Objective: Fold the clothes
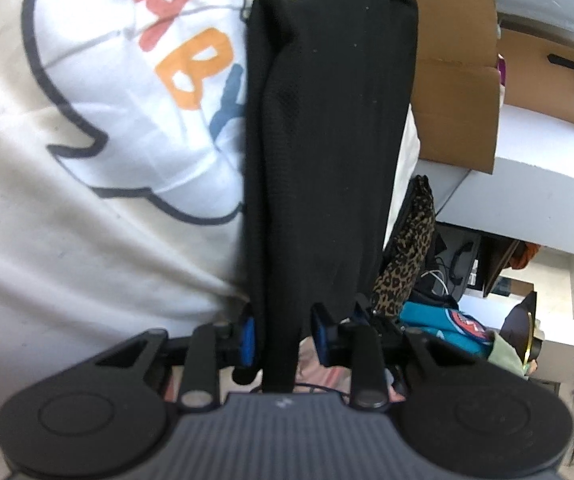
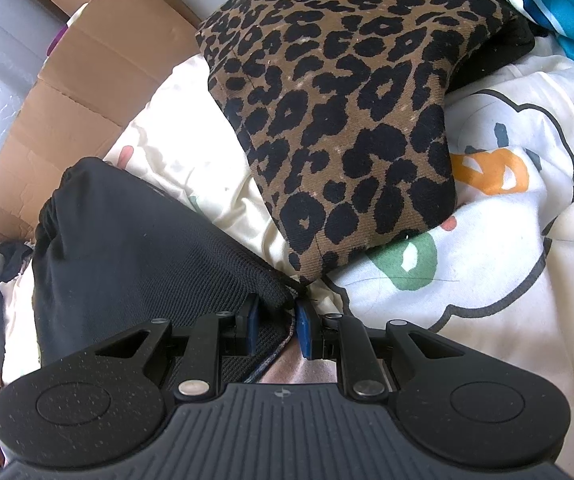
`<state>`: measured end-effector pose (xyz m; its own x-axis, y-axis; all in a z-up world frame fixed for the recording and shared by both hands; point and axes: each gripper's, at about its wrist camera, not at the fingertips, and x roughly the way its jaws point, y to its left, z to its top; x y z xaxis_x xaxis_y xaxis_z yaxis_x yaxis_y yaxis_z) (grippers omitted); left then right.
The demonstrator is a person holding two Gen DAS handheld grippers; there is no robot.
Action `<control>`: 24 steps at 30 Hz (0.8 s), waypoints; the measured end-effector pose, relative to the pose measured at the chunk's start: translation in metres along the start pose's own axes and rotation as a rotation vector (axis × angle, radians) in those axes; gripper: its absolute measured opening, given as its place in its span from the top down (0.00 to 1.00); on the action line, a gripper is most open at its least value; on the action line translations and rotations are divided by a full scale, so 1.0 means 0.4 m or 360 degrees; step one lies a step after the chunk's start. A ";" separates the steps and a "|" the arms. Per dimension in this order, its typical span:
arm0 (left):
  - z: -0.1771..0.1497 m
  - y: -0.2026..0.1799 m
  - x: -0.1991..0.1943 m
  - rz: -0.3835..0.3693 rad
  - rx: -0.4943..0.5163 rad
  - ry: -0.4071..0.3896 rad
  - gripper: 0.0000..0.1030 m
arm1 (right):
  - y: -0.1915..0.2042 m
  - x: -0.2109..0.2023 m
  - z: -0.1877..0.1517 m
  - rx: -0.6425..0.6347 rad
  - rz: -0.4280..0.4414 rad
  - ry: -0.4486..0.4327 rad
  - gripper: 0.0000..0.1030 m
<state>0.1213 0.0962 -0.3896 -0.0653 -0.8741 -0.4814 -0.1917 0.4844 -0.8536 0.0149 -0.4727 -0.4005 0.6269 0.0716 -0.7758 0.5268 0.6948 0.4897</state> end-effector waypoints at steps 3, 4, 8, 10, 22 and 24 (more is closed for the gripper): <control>-0.002 -0.004 0.026 0.0070 -0.0009 -0.0008 0.94 | -0.002 0.000 0.004 0.0006 0.0002 0.0008 0.77; -0.001 -0.003 0.032 0.0104 -0.0015 -0.0011 0.94 | -0.001 0.000 0.007 0.0010 0.0002 0.0012 0.77; 0.007 -0.040 0.035 0.0215 0.0070 -0.0002 0.95 | 0.011 -0.006 0.014 -0.0030 -0.0001 0.0033 0.73; 0.013 -0.071 0.045 0.0259 0.0119 0.0013 0.95 | 0.012 -0.017 0.016 -0.0041 0.0002 0.0037 0.71; 0.032 -0.151 -0.004 0.0504 0.0248 0.0013 0.95 | -0.004 -0.072 0.025 -0.0136 0.0141 0.0051 0.66; 0.038 -0.165 0.009 0.0542 0.0267 0.0016 0.95 | 0.009 -0.060 0.021 -0.0166 0.0169 0.0067 0.66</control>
<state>0.1485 0.0617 -0.3382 -0.1073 -0.6619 -0.7419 0.0053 0.7458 -0.6661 0.0066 -0.4780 -0.3767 0.6500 0.1770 -0.7390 0.3948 0.7523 0.5274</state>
